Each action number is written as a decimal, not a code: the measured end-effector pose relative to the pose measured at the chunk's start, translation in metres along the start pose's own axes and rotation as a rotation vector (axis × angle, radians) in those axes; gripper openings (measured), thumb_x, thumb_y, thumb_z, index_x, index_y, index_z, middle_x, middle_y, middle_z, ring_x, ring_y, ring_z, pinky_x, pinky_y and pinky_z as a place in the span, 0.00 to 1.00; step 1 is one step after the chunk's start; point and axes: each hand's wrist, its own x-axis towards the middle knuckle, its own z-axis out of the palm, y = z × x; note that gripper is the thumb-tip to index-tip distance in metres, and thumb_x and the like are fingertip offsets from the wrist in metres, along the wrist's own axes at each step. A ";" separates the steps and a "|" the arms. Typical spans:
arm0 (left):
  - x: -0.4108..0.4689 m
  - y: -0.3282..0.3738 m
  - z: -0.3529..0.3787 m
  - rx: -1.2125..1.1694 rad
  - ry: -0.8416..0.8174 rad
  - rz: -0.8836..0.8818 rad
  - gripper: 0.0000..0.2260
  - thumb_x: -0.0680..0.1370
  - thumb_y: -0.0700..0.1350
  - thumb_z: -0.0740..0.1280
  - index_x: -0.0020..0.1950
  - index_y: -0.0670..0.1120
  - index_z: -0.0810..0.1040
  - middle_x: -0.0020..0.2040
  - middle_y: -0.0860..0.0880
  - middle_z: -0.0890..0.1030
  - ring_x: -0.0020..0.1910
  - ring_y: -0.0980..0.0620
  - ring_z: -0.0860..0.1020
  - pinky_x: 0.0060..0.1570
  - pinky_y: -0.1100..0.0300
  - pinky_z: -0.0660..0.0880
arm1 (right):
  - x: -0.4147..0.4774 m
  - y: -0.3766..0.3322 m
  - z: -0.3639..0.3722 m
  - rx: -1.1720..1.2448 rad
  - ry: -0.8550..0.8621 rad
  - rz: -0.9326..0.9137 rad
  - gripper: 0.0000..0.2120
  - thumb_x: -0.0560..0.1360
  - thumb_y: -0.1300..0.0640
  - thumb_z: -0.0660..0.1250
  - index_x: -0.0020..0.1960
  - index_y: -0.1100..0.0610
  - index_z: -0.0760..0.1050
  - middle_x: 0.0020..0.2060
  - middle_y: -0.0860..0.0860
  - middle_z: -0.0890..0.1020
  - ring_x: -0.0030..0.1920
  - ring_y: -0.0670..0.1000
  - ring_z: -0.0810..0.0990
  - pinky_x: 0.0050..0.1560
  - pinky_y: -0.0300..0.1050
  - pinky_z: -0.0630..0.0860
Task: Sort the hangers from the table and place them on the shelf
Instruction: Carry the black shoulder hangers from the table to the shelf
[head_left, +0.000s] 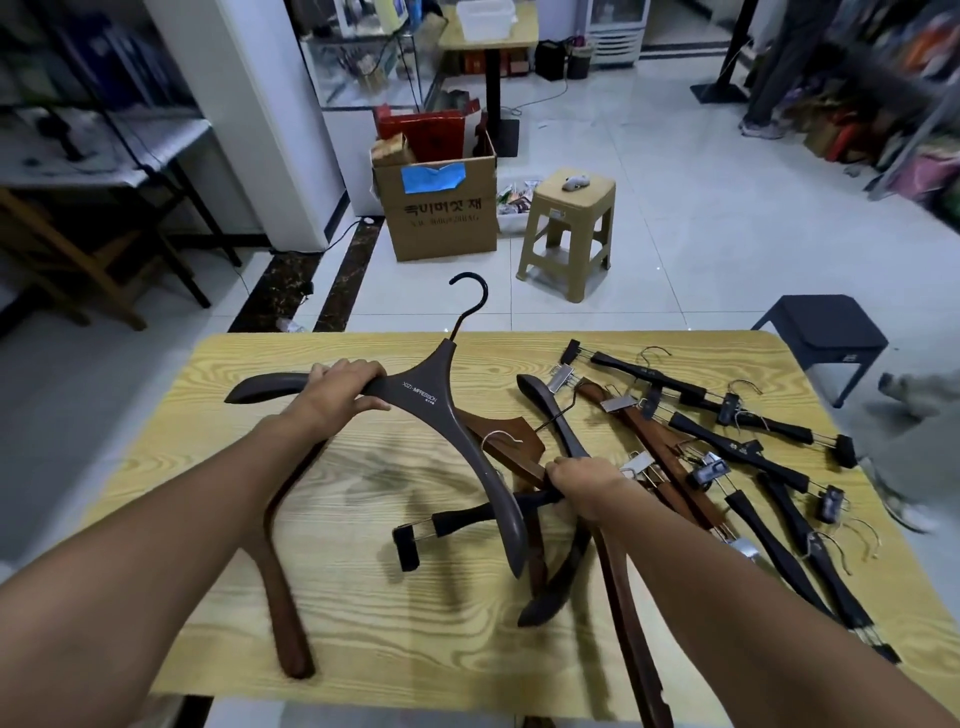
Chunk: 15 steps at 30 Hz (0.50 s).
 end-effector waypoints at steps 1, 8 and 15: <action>-0.002 -0.001 -0.003 0.008 0.004 -0.007 0.14 0.76 0.54 0.65 0.58 0.49 0.72 0.54 0.52 0.77 0.55 0.50 0.69 0.50 0.57 0.55 | 0.000 -0.002 -0.004 0.004 0.001 0.000 0.16 0.78 0.60 0.63 0.65 0.58 0.68 0.61 0.55 0.75 0.60 0.57 0.75 0.57 0.50 0.72; -0.017 -0.012 -0.022 0.008 0.047 -0.034 0.15 0.76 0.53 0.65 0.60 0.48 0.72 0.56 0.52 0.77 0.57 0.50 0.70 0.58 0.54 0.58 | 0.005 -0.021 -0.030 -0.030 0.061 0.007 0.23 0.78 0.52 0.64 0.67 0.63 0.65 0.60 0.58 0.74 0.59 0.58 0.76 0.56 0.50 0.73; -0.029 -0.031 -0.032 -0.001 0.084 -0.029 0.15 0.76 0.54 0.64 0.58 0.48 0.72 0.53 0.53 0.76 0.54 0.50 0.69 0.53 0.55 0.57 | 0.018 -0.047 -0.041 -0.067 0.155 0.036 0.26 0.78 0.53 0.64 0.69 0.65 0.60 0.63 0.59 0.71 0.59 0.59 0.76 0.51 0.49 0.72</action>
